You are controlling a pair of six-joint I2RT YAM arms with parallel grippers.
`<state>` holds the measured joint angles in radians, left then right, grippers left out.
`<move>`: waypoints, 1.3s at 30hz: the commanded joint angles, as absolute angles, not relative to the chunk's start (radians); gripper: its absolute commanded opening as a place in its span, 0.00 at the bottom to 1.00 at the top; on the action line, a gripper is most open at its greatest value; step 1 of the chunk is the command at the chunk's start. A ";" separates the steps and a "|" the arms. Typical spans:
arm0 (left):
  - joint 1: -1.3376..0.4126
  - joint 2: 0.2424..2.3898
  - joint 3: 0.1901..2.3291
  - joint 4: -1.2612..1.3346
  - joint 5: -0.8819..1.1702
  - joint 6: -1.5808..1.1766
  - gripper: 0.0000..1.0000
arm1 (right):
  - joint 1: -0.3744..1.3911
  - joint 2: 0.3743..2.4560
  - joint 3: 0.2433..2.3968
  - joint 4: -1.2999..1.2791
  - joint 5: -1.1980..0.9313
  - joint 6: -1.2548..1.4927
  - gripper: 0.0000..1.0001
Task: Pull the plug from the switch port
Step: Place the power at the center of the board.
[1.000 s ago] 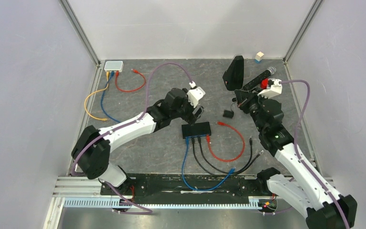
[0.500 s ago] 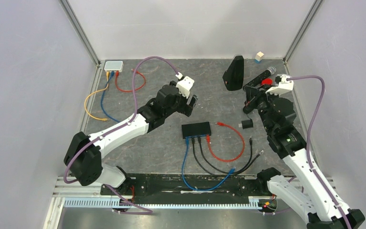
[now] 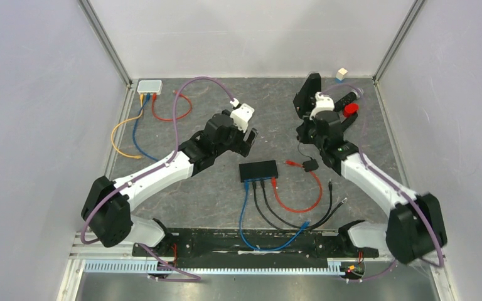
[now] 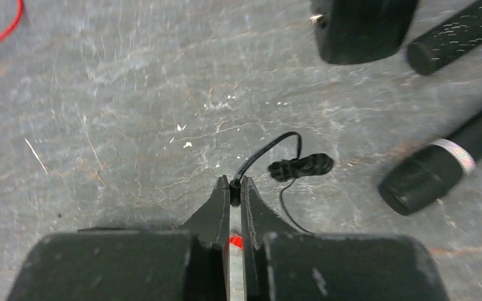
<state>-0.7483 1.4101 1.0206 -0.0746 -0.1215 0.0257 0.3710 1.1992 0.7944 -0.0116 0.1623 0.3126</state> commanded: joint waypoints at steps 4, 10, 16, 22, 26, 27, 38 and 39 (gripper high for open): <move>-0.746 1.342 0.989 -0.072 -0.146 -0.002 0.87 | 0.370 1.435 0.963 0.069 -0.090 0.245 0.00; -0.746 1.341 0.986 -0.072 -0.156 -0.002 0.87 | 0.372 1.607 1.090 0.014 -0.133 0.231 0.00; -0.746 1.339 0.986 -0.080 -0.165 0.027 0.87 | 0.384 1.689 1.235 -0.050 -0.097 0.135 0.01; -0.746 1.350 0.991 -0.076 -0.163 0.026 0.87 | 0.431 1.809 1.287 -0.183 -0.086 0.099 0.03; -0.746 1.355 0.992 -0.082 -0.156 0.029 0.87 | 0.434 1.824 1.228 -0.190 -0.082 0.108 0.04; -0.746 1.356 0.994 -0.085 -0.153 0.030 0.87 | 0.436 1.826 1.224 -0.204 -0.080 0.095 0.03; -0.746 1.366 1.003 -0.107 -0.121 0.018 0.86 | 0.427 1.811 1.166 -0.285 0.168 0.075 0.04; -0.746 1.365 1.003 -0.111 -0.122 0.018 0.86 | 0.422 1.806 1.156 -0.282 0.166 0.086 0.02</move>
